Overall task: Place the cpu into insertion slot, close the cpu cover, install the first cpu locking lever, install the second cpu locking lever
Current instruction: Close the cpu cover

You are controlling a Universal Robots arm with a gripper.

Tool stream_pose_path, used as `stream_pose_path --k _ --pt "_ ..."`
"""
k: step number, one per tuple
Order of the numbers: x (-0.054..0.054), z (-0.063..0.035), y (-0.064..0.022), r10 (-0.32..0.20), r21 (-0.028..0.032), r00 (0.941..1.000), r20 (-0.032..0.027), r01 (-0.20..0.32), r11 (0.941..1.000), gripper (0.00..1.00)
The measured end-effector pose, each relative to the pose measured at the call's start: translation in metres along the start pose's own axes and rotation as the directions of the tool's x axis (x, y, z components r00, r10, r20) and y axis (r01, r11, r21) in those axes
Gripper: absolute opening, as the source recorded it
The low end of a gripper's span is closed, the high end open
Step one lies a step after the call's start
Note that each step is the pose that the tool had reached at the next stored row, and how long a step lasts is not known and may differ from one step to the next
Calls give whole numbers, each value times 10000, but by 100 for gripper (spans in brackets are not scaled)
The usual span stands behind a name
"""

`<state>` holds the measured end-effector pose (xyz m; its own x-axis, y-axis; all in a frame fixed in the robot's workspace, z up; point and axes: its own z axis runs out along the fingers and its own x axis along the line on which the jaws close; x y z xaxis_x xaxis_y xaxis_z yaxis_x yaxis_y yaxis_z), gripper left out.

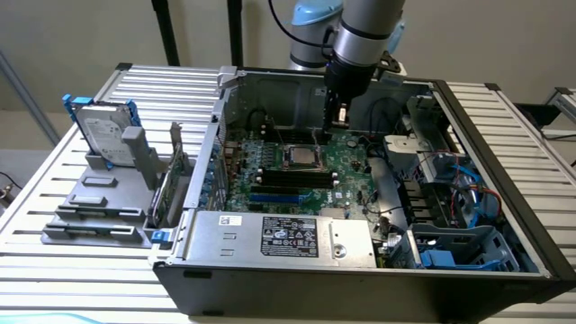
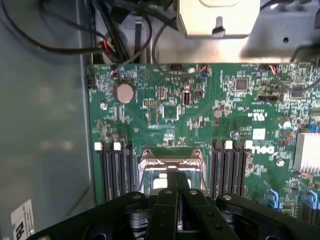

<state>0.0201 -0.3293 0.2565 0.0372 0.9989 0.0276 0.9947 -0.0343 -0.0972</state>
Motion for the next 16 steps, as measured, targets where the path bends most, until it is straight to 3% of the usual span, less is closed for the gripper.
stream_pose_path --k 10,13,16 --pt "-9 31 -178 4 629 10000 23 -6 9980 11" --pt "-12 50 -229 -4 762 10000 30 2 9971 11" --pt "-16 80 -289 -17 841 10000 32 14 9965 11"
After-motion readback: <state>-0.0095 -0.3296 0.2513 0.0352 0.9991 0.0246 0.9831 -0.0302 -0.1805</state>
